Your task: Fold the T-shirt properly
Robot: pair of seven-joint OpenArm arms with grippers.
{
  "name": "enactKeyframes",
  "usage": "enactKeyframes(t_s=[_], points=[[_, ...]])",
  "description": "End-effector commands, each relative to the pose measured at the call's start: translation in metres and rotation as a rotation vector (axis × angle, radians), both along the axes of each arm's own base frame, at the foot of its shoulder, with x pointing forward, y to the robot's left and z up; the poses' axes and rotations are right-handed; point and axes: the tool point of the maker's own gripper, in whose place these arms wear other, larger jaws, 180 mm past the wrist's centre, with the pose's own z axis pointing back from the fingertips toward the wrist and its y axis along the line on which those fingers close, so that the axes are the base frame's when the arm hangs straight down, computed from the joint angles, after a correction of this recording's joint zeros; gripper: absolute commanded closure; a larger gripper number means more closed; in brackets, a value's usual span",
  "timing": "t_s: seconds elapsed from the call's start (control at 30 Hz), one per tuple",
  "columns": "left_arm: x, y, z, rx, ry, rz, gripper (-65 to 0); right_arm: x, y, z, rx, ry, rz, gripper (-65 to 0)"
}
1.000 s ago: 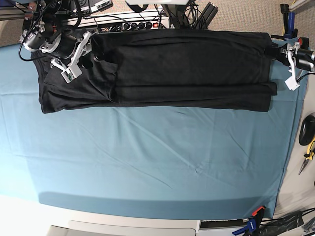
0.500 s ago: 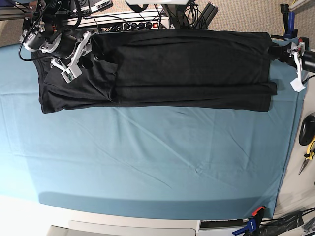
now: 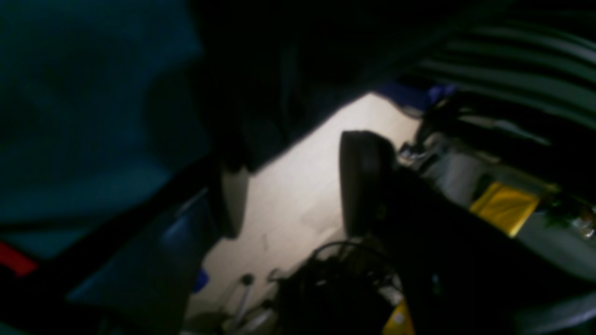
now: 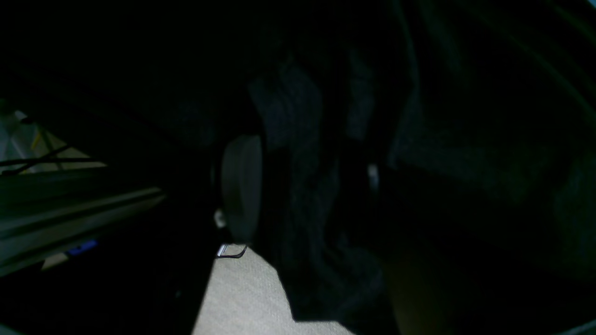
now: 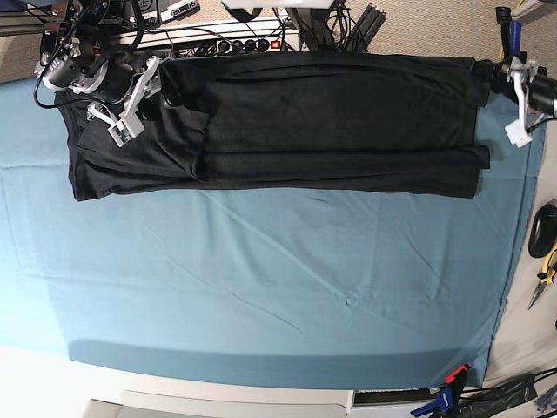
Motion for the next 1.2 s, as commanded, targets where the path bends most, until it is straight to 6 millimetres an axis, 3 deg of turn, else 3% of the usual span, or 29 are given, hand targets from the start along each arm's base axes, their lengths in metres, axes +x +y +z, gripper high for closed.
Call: enactKeyframes(t_s=[0.0,0.23,0.63,1.17], points=[[0.009,0.01,0.014,0.025,-0.037,-0.012,-31.7,0.005,0.0,0.009,0.003,-0.038,0.007,-27.5],[0.003,0.018,0.03,0.042,-0.092,0.025,-29.8,0.006,0.0,0.009,0.005,-0.041,0.007,-27.5],[-0.011,-0.002,0.017,-0.028,-0.08,0.085,-29.4,0.007,0.0,0.01,0.006,-0.045,0.006,-27.5],[-0.01,-0.003,0.017,-0.034,-0.096,0.066,-29.3,0.007,0.001,0.01,0.006,-0.046,0.006,-27.5]])
